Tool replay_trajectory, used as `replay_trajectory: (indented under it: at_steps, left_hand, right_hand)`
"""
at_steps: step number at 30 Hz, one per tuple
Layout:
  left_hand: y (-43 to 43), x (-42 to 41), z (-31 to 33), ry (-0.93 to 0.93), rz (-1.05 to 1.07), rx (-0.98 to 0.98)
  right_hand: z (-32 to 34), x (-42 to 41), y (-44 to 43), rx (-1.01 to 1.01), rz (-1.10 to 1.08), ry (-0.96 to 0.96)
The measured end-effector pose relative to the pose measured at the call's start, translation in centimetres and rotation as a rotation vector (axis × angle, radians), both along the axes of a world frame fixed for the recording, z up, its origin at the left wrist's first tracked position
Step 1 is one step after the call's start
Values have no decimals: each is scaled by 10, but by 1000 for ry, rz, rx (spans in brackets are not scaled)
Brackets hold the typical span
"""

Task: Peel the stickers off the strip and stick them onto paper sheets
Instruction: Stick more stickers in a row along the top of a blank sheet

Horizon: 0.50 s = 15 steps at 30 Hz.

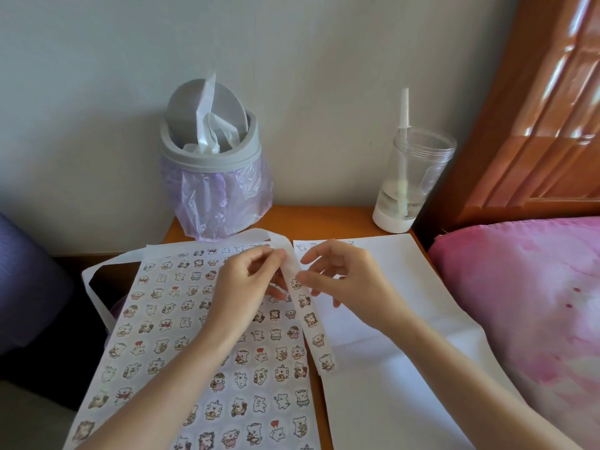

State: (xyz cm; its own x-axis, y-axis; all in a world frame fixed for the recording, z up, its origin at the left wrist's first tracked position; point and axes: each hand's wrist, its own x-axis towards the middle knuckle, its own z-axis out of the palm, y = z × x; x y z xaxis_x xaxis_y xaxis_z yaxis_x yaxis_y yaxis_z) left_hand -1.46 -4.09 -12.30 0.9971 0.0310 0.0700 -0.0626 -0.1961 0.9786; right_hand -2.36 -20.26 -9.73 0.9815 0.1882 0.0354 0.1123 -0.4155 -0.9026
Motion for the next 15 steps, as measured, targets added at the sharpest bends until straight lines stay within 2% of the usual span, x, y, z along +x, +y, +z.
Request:
replay_trajectory:
  at_steps: [5, 10, 15]
  left_hand:
    - [0, -1, 2, -40, 8, 23]
    - [-3, -2, 6, 72, -83, -114]
    - [-3, -2, 4, 15, -162, -30]
  right_hand:
    - [-4, -1, 0, 21, 2, 25]
    - [-7, -1, 0, 34, -36, -71]
    - [-10, -1, 0, -15, -52, -147]
